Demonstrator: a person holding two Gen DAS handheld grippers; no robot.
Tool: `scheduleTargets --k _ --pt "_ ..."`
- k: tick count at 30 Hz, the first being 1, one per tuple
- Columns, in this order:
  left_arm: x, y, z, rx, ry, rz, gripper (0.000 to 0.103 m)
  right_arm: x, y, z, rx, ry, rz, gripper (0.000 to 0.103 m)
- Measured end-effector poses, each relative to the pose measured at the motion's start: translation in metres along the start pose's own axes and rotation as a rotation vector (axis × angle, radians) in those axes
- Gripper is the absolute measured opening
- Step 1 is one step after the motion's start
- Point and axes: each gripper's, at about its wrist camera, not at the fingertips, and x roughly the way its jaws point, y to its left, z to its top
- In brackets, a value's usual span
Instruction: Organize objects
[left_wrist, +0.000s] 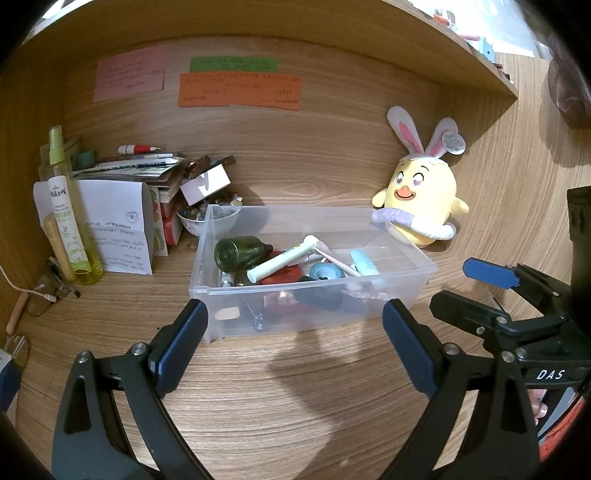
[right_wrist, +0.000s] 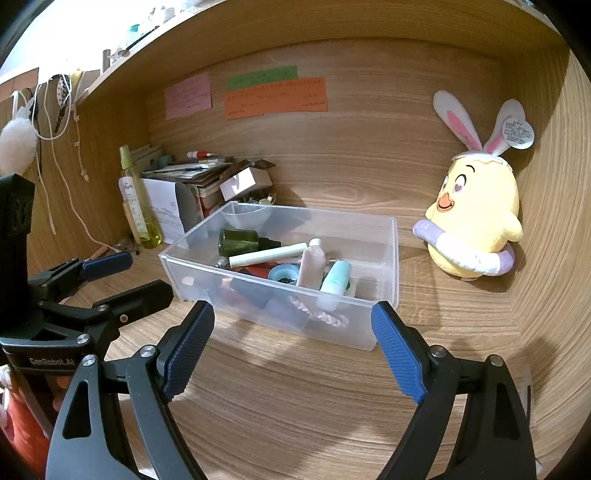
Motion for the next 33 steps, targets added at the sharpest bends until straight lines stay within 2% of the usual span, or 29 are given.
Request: scheduleTargets --k 33 --pt "-0.0032 -0.0005 -0.0019 -0.012 0.001 0.008 0.1 -0.0002 0.0009 0.0014 0.004 0.004 0.004 0.086"
